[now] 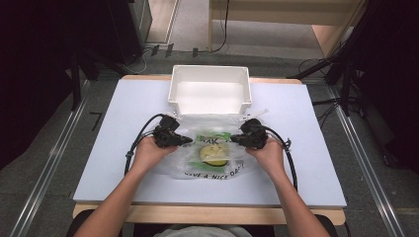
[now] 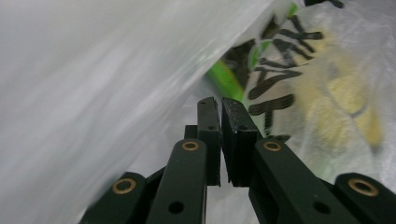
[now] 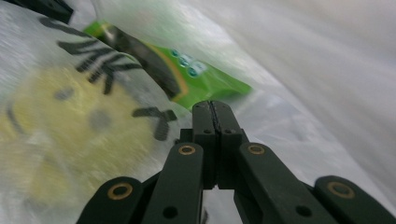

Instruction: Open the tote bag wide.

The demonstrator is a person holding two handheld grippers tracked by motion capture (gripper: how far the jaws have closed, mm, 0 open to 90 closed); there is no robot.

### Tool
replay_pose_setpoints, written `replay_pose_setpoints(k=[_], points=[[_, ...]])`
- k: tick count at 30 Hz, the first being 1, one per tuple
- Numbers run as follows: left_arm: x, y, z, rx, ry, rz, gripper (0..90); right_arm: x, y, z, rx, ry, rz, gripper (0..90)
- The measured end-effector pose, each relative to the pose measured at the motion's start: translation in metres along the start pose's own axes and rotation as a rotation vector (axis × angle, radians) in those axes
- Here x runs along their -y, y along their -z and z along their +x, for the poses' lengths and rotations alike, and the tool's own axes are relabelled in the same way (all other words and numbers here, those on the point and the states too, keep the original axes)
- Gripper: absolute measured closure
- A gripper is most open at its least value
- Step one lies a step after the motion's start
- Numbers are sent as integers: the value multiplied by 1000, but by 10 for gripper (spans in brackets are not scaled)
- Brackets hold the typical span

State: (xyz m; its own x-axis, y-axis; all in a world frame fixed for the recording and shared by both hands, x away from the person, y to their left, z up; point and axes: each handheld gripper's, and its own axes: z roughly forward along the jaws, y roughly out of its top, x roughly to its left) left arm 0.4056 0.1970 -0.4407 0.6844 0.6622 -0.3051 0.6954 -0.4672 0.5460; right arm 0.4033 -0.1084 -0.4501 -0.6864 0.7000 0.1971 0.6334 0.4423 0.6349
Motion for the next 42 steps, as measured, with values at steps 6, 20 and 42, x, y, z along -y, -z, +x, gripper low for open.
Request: replay_pose_setpoints(k=[6,20,42], points=[[1,-8,14,-36,41,-10,875,5,-8,-10,37,-21,10,900],[4,-2,29,-119,73,-19,884,9,-7,-28,127,-51,15,900],[19,25,63,-189,192,-26,900,32,26,-72,185,-231,39,900]])
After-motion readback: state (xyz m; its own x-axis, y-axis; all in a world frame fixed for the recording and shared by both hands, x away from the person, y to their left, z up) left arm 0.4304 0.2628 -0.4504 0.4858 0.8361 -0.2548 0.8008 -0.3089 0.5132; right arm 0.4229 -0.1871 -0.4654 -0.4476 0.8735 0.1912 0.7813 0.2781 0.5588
